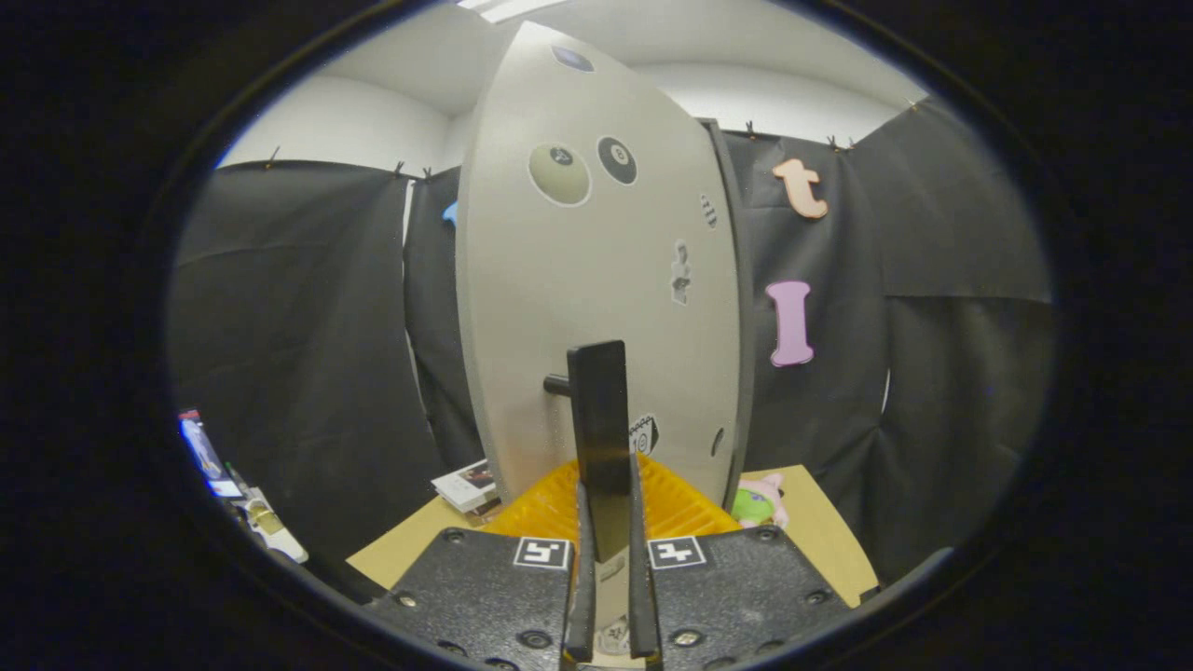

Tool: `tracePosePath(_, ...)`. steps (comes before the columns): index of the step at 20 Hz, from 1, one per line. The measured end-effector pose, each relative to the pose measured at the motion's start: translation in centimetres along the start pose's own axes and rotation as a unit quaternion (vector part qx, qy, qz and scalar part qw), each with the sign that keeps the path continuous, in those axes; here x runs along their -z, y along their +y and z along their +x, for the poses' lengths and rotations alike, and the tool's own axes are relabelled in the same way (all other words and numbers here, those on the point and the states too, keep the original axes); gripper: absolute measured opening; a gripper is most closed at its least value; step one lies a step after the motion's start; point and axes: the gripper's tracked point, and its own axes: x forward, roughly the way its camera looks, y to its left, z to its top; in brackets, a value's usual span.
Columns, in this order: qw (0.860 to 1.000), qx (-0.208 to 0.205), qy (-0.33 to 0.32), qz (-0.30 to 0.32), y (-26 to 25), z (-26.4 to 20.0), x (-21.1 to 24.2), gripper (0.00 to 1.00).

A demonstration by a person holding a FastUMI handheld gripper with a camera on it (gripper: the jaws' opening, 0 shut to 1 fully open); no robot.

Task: Open the shoe cabinet door, grab the shoes and put them into the shoe cabinet, then close the shoe cabinet door.

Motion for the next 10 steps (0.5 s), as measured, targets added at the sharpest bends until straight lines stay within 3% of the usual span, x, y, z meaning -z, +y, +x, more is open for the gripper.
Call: tracePosePath(10,0.999,0.051,-0.002,-0.002,-6.9,-2.4,-0.4,0.04)
